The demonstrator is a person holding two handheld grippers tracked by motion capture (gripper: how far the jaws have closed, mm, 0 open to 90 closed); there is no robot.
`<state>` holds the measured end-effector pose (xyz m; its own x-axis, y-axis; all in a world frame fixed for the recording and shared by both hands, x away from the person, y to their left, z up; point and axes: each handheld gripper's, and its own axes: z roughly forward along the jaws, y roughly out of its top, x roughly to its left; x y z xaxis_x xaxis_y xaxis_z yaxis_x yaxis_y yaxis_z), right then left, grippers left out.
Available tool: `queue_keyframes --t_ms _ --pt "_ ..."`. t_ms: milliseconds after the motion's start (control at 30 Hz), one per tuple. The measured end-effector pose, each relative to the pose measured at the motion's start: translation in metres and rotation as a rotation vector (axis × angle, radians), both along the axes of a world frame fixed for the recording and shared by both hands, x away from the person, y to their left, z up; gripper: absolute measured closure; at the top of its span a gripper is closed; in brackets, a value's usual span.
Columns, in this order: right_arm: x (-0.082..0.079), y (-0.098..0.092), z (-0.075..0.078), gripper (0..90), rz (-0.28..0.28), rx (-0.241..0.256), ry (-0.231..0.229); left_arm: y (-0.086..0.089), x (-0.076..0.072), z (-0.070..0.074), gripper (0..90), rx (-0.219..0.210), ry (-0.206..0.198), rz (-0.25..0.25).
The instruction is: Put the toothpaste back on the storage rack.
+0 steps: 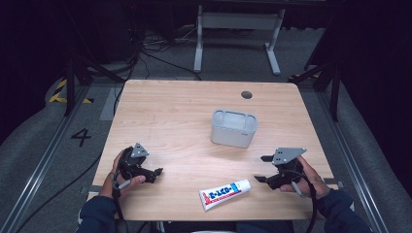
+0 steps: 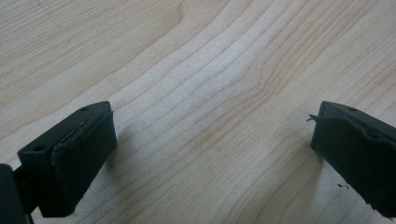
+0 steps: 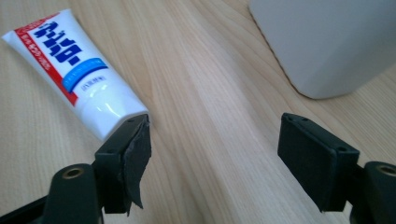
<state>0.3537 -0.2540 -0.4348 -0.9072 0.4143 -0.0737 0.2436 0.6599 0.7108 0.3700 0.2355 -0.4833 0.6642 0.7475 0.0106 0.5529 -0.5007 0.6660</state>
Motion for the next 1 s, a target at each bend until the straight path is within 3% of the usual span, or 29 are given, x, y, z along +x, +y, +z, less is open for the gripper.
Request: queue_keyframes --t_ms 500,1000 --pt "-0.006 0.046 0.002 25.6 0.186 -0.072 0.024 0.0 0.0 0.0 0.5 0.0 0.001 0.001" --pt "-0.013 0.087 -0.007 26.7 0.311 -0.143 0.042 0.0 0.0 0.0 0.5 0.0 0.0 0.001"
